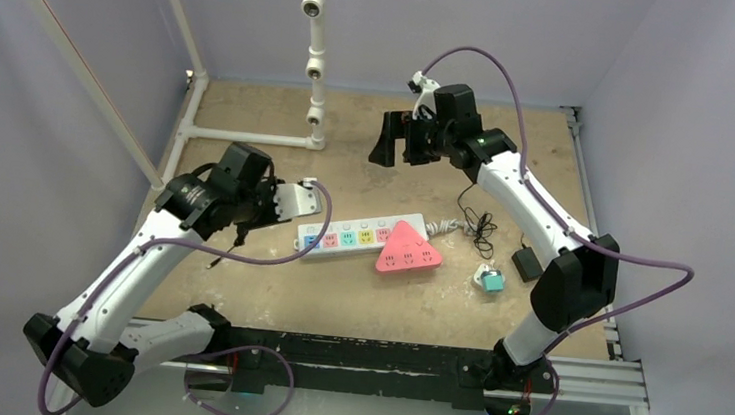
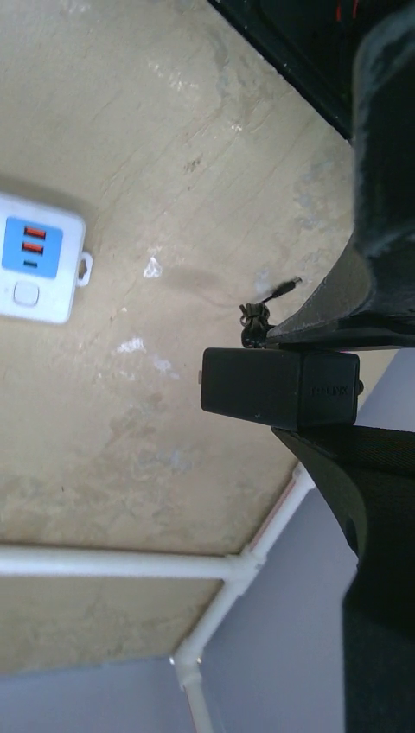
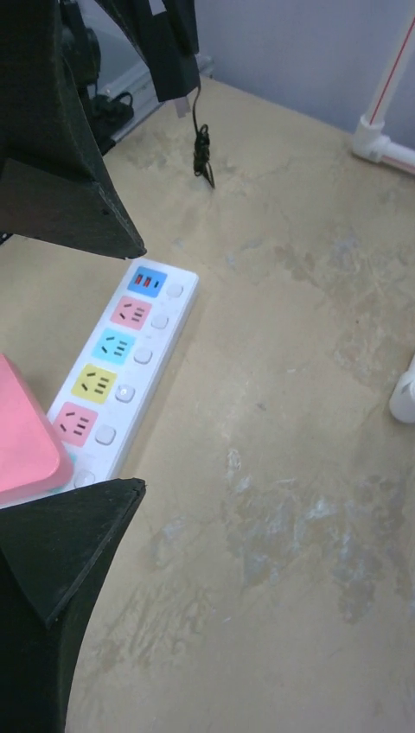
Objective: Insert the plug
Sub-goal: Insert the plug into the socket.
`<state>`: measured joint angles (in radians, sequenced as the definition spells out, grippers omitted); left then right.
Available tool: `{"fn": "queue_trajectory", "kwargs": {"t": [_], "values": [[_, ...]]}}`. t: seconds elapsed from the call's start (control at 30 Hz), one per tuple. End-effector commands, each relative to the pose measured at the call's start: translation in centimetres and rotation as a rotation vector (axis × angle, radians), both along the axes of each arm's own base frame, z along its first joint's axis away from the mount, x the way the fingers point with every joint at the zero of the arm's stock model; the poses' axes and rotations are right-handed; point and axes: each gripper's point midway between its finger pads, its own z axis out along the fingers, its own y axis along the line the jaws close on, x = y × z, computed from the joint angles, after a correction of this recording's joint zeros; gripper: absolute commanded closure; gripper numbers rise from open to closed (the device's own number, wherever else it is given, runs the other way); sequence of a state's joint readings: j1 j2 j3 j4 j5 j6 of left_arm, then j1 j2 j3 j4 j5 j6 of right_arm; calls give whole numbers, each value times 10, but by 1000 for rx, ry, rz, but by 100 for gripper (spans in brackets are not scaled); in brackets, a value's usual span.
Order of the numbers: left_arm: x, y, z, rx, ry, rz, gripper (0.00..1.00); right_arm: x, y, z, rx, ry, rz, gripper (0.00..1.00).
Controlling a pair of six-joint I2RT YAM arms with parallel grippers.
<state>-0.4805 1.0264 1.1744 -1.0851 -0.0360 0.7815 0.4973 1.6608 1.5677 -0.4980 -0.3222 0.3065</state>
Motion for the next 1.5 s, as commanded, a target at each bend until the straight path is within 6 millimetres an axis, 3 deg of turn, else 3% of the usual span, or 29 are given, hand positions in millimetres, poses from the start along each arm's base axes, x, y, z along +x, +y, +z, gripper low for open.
{"fn": "queue_trajectory", "kwargs": {"t": [0.0, 0.13, 0.3, 0.57, 0.73, 1.27, 1.47], "values": [[10, -26, -24, -30, 80, -122, 100, 2, -16, 1, -71, -39, -50, 1], [14, -43, -67, 20, 273, -225, 100, 11, -30, -18, -140, -18, -108, 1], [35, -62, -90, 45, 349, -293, 100, 16, -41, -33, -179, 5, -140, 1], [44, -100, -101, 49, 378, -409, 100, 21, -48, -52, -219, 28, -153, 1], [44, -113, -109, 49, 415, -449, 100, 23, -46, -65, -228, 52, -140, 3], [37, -137, -120, 11, 444, -357, 100, 16, -44, -78, -222, 84, -123, 5], [39, -136, -129, 44, 429, -322, 100, 14, -44, -77, -217, 86, -118, 5]]}}
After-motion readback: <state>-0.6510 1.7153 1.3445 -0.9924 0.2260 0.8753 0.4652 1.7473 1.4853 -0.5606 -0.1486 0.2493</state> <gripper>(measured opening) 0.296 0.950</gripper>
